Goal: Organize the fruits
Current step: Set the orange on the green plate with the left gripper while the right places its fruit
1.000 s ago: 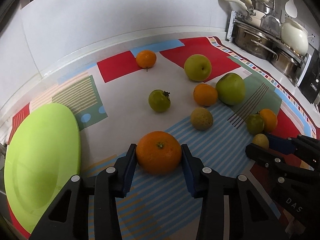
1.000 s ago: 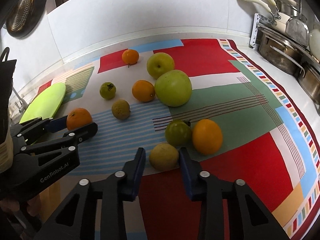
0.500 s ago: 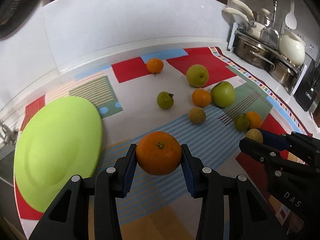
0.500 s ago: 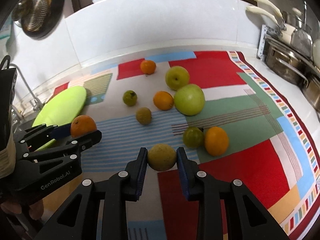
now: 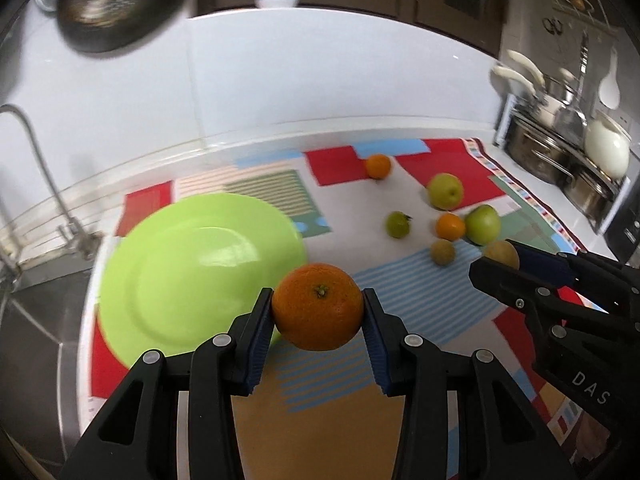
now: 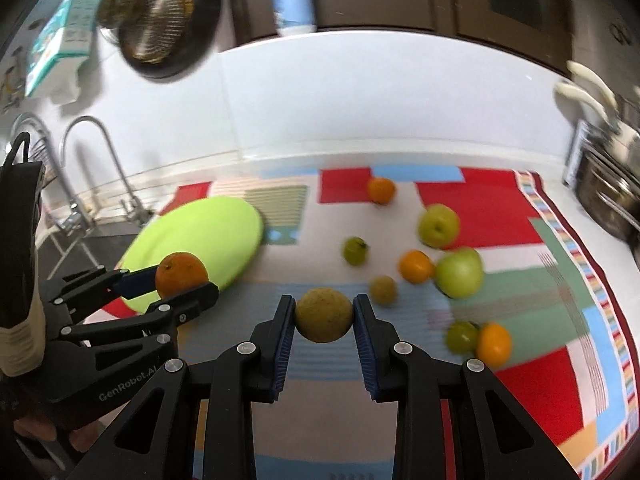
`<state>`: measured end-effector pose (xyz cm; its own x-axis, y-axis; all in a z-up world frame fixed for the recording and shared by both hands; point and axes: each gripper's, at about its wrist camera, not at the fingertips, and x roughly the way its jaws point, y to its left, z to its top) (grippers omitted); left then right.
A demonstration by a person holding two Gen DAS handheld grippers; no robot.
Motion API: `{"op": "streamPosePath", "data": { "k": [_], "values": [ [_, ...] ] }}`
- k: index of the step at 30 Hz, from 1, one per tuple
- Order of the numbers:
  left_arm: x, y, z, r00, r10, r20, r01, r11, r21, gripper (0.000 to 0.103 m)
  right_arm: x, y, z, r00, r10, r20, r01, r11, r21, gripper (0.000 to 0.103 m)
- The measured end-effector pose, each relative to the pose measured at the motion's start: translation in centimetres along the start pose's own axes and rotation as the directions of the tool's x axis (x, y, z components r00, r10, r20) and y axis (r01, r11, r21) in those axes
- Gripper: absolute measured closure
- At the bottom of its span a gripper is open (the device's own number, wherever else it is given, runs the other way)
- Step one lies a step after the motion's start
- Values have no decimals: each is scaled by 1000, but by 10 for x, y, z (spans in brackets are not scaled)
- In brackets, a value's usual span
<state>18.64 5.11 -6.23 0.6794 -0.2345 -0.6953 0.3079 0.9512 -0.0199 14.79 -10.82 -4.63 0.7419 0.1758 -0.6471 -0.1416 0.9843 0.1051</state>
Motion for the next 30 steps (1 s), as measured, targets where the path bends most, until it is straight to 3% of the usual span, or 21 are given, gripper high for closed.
{"op": "streamPosePath", "data": {
  "k": [9, 16, 30],
  "values": [
    [-9, 46, -6, 994, 106, 12, -105, 993, -53, 61, 22, 49, 16, 992, 122, -10, -122, 988, -99, 72],
    [0, 76, -10, 989, 149, -8, -149, 986, -72, 61, 55, 80, 26, 981, 191, -41, -195, 970, -147, 72],
    [32, 112, -11, 985, 155, -82, -164, 978, -127, 60, 117, 105, 32, 965, 229, -126, -249, 953, -174, 72]
  ]
}}
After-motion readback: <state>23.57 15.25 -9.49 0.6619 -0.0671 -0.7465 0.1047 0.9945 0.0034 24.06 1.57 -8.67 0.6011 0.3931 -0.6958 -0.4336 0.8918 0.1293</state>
